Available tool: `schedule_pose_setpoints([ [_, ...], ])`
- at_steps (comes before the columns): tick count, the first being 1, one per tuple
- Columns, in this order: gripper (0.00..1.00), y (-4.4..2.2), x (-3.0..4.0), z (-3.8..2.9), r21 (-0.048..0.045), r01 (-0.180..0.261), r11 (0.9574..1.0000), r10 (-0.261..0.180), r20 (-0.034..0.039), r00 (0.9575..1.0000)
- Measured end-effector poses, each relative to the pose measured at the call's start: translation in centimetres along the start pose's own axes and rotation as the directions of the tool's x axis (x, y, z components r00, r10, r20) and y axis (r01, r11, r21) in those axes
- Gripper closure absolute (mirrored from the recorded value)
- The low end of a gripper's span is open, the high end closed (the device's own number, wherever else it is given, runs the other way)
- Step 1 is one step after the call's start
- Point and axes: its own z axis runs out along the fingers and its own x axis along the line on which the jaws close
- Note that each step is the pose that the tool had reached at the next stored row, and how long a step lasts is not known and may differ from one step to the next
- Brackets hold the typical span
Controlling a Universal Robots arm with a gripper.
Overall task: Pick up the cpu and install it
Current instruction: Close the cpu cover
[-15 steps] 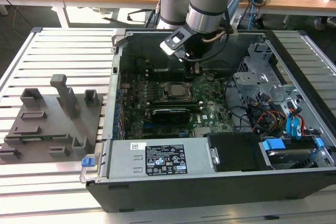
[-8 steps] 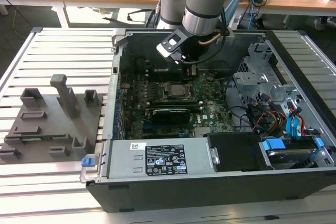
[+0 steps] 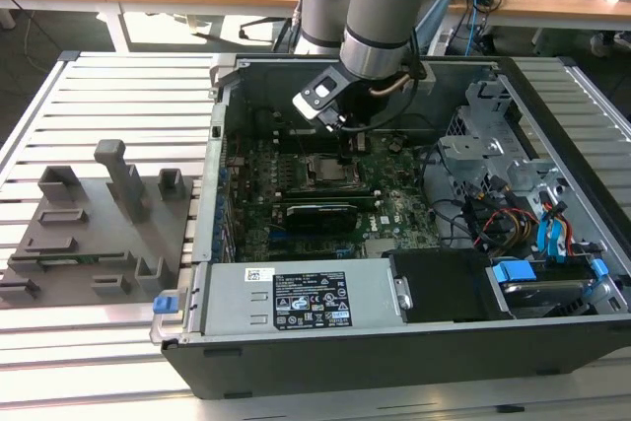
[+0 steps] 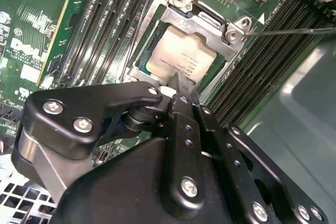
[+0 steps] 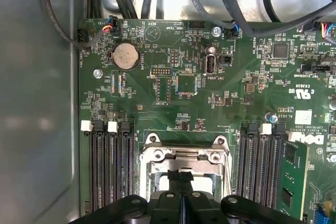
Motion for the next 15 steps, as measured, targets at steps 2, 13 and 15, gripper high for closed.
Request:
schedule_pose_setpoints([
  [2, 0.89, -0.33, 0.0, 0.21, 0.0, 0.0, 1.0, 0.0, 0.0001, 1.0],
  [13, 0.89, -3.23, 0.06, 0.56, -0.0003, 0.0, 1.0, 0.0, 0.0001, 1.0],
  [15, 0.89, -3.39, 0.07, 0.65, -0.0003, 0.0, 1.0, 0.0, 0.0, 1.0],
])
